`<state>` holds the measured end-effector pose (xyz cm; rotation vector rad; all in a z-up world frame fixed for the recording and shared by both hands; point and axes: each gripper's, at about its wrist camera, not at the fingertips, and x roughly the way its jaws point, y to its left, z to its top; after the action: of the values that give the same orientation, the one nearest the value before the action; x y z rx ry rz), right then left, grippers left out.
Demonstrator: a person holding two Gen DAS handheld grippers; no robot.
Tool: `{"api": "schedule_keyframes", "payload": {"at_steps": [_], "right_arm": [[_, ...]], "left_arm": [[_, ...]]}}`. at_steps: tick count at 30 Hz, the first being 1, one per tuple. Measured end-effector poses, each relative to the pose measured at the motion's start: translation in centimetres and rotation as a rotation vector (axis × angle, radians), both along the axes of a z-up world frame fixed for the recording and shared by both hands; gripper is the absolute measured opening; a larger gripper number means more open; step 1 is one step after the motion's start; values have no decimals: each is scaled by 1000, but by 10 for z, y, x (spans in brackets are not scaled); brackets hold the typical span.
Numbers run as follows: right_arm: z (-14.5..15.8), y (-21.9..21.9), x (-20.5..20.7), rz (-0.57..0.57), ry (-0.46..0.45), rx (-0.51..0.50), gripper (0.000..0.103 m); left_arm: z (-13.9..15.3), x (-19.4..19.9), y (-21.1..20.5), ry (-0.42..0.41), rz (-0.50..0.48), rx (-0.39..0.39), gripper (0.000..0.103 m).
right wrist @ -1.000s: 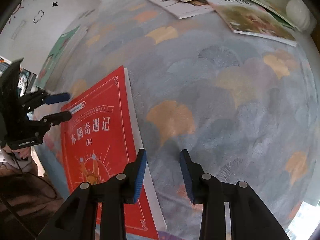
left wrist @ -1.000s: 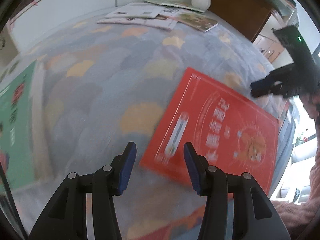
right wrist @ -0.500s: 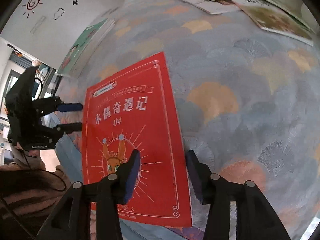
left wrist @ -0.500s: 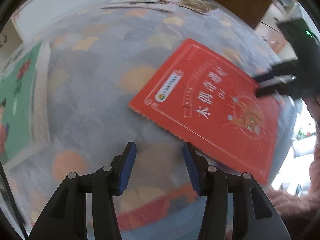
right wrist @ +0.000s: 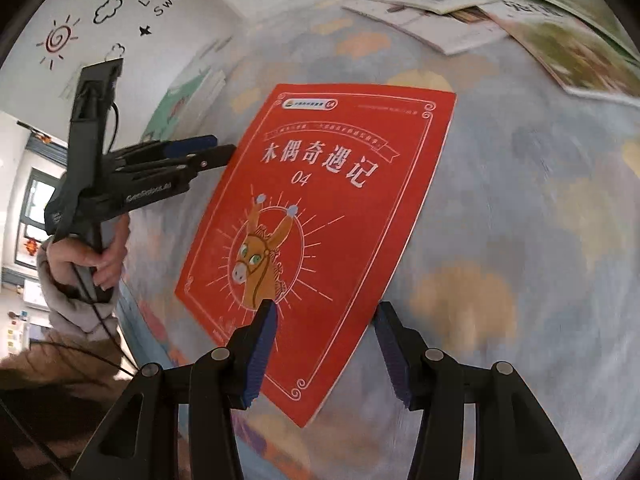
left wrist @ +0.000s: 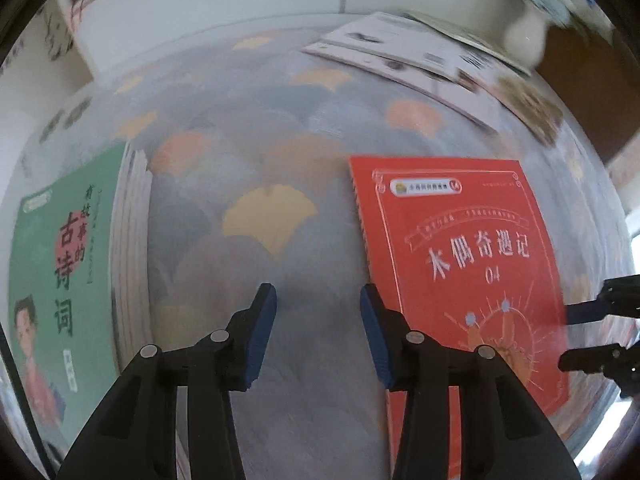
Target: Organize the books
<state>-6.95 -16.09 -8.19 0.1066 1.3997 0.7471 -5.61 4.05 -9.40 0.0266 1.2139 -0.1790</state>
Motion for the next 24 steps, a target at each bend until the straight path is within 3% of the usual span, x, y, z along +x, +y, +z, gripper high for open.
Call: {"api": "schedule_keyframes", "payload": {"at_steps": [6,7,9,17,21,24], "right_arm": [[-12,-27,22,-18,125,185,50],[-14,-28,23,-10,133,208,50],[-18,-31,25,-9,144,247,50],[-22,-22,42,6,146,313,49],[-28,-17,51,7,157,357,45],[-31,-22,53,4,146,343,29]], "left_arm": [[1,-43,23,60,-30,-175,42],[0,-48,26,84,-50,-259,47],[-3,-51,27,111,-64,-346,48],[-3,-37,15,108,-118,-417,49],[-9,-26,27,125,-89,-520,49],[-11,-24,33,113,-54,-538,35]]}}
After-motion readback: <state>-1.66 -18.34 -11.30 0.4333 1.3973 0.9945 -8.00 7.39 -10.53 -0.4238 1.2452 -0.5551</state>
